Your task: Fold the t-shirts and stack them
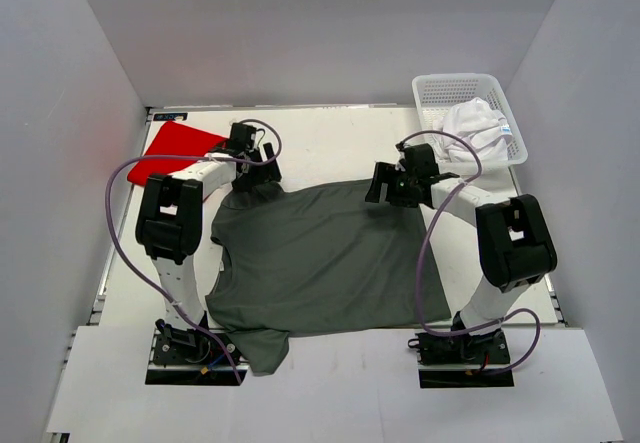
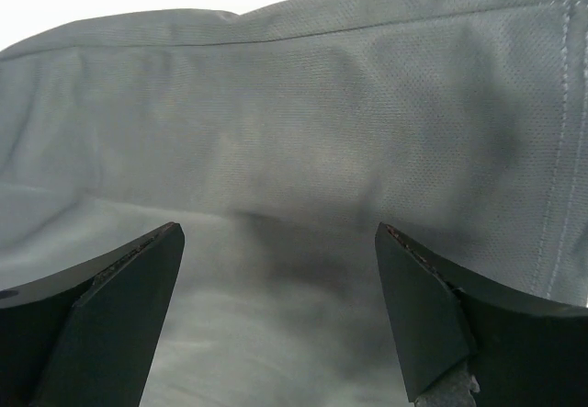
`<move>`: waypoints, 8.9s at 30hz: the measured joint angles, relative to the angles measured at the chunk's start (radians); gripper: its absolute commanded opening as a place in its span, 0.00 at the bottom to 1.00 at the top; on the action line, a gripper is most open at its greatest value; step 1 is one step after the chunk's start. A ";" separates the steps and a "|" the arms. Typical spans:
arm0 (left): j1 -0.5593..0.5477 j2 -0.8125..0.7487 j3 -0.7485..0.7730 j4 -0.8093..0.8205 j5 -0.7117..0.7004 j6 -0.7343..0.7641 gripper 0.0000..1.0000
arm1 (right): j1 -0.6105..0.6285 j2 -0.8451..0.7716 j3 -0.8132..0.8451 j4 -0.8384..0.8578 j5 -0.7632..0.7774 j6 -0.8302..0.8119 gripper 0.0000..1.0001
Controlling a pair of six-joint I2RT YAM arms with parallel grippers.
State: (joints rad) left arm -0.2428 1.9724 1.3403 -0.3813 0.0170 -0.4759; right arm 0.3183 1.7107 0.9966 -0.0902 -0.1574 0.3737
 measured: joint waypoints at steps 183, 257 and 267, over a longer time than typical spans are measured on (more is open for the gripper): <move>-0.360 -0.479 -0.420 -0.275 -0.325 -0.304 1.00 | 0.584 -0.292 -0.148 0.040 0.201 -0.088 0.83; -0.211 -0.478 -0.588 0.029 -0.228 -0.245 1.00 | 0.964 -0.064 -0.105 -0.013 0.258 -0.088 0.47; -0.210 -0.485 -0.603 0.072 -0.211 -0.242 1.00 | 0.924 0.090 0.049 -0.007 0.374 -0.076 0.36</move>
State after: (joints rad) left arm -0.4530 1.4876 0.7372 -0.3088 -0.1940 -0.7177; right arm 1.2423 1.8008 1.0458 -0.0975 0.2169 0.2974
